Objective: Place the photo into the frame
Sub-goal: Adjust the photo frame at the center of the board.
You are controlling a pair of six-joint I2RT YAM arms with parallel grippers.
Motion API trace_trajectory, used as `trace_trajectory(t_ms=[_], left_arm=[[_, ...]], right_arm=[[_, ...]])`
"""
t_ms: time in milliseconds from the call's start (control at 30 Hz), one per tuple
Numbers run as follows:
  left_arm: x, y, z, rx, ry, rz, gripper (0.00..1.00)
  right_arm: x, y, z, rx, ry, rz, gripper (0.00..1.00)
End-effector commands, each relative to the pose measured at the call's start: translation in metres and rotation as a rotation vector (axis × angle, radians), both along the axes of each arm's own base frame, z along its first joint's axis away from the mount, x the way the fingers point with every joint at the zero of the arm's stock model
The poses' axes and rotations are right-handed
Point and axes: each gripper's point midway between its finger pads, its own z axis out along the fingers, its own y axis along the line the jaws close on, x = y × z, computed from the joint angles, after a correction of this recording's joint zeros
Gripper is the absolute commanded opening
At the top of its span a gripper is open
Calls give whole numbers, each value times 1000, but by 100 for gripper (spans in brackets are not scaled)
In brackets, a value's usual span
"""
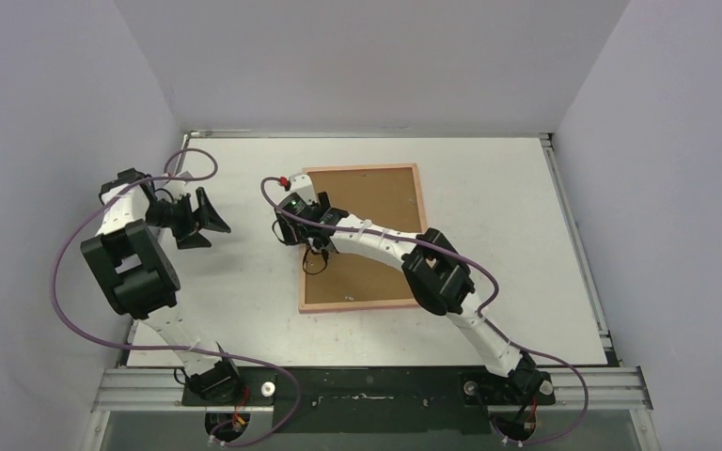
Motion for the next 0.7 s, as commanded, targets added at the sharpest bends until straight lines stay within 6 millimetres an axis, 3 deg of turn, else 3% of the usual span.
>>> trace_trajectory(t_ms=[0, 233, 367, 467, 667], left_arm=[[-6, -1, 11, 12, -42, -15, 76], [-11, -5, 16, 7, -55, -30, 74], [-11, -10, 22, -20, -60, -22, 73], [-13, -11, 24, -17, -69, -17, 73], [-19, -13, 23, -13, -66, -18, 72]], right_arm=[[16, 13, 9, 22, -51, 4, 75], [20, 18, -5, -1, -60, 13, 60], [17, 18, -11, -34, -62, 30, 44], [10, 18, -13, -62, -65, 58, 32], [-14, 18, -12, -104, -23, 214, 21]])
